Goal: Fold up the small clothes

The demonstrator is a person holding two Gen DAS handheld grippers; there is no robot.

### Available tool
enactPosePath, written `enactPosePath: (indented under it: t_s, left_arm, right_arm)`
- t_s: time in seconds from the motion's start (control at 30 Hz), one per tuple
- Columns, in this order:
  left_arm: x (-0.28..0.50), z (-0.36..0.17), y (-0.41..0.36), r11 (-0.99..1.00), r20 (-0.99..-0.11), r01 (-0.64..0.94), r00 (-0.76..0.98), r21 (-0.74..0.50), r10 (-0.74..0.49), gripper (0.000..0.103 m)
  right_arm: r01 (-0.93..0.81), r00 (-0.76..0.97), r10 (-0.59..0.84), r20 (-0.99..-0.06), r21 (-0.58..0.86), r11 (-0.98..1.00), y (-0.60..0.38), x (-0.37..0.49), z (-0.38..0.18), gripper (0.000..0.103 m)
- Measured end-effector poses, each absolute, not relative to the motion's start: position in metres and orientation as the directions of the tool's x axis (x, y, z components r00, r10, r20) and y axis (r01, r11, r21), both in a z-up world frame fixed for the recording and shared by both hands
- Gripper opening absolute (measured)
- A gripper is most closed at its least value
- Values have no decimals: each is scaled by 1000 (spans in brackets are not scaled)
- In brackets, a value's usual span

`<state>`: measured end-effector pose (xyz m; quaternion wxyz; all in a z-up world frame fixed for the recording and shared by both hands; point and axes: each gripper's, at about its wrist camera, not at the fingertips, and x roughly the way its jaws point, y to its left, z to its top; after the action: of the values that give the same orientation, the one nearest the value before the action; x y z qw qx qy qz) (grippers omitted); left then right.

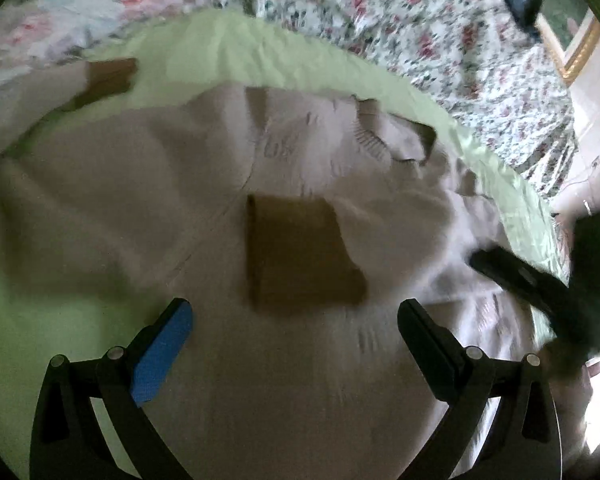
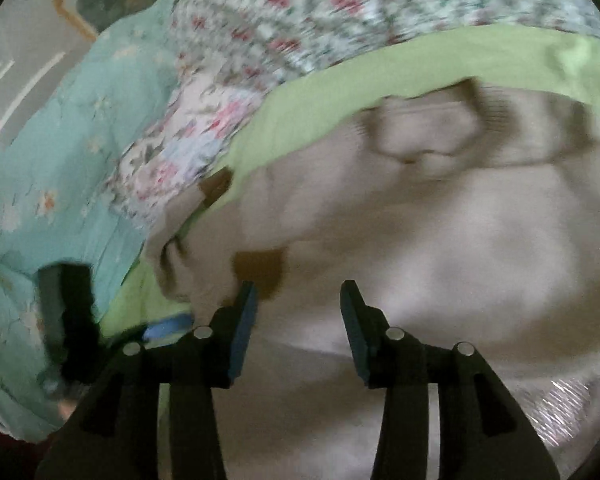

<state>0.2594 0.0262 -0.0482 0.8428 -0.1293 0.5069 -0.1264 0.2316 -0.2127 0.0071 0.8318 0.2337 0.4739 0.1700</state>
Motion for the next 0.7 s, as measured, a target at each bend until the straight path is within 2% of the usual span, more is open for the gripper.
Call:
enactPosePath:
  t_s: [0.1,0.17,0.2,0.23,0.27,0.4,0.5,0.7]
  left_arm:
    - [288,-59,19,927,-825,76,433,-367,-362,101]
    - [295,-57,11,921,-805,112,454,-374,-382,85]
    - [297,-55,6,916,-799,130,452,-380,-396,56]
    - [298,-55,2,914,-800,140,445,-381,-402,13]
    - [299,-53,-1,914,-804,143,438,-379,-402,7]
    - [277,-27,12,927,-754,125,549,-353,-361,7]
    - [275,-40,23,931,-777,83,527,-356,-344,7]
    - [278,-49,16,936,-798,74,502,-345,-334,7]
  right_arm:
    - [22,537,439,-720,532,846,-248,207,13,45]
    - [75,562,396,-726,521,850,-269,192,14,45]
    - [107,574,371,-730,516,850,-281,185,14,45]
    - [140,585,343,-735,508,850,-293,178,15,45]
    - [165,593,319,-740,499,851,-303,173,15,45]
    - [255,609,187,-771,413,874,-344,158,21,45]
    - [313,601,113,-791,363,877,-373,163,19,45]
    - [350,543,104,-833,337,874,-396,213,-7,48]
